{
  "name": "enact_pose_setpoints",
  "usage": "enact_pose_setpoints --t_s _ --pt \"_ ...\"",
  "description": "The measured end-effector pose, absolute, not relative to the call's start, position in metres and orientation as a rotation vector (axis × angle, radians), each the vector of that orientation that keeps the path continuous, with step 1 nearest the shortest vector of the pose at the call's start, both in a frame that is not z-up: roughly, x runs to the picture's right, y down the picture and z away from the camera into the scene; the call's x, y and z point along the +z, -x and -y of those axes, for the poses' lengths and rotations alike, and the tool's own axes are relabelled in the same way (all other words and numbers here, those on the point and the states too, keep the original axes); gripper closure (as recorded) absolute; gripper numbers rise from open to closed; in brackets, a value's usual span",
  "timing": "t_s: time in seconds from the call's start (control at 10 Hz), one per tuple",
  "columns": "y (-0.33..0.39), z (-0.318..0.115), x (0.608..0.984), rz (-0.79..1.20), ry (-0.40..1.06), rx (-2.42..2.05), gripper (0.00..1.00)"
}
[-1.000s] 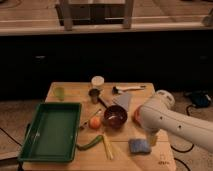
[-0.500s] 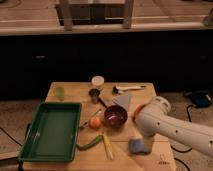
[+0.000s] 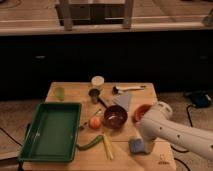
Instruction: Wipe tray with sponge
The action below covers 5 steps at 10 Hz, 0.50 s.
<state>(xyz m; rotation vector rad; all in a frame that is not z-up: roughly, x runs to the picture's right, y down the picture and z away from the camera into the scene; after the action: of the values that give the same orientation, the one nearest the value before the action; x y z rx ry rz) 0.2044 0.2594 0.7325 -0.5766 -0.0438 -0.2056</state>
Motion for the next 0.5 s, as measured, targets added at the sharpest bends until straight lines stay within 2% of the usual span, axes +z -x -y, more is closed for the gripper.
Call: enact_pose_setpoints --t_s 0.5 --pt "-0.211 -0.279 0.742 0.071 0.58 -0.19 0.2"
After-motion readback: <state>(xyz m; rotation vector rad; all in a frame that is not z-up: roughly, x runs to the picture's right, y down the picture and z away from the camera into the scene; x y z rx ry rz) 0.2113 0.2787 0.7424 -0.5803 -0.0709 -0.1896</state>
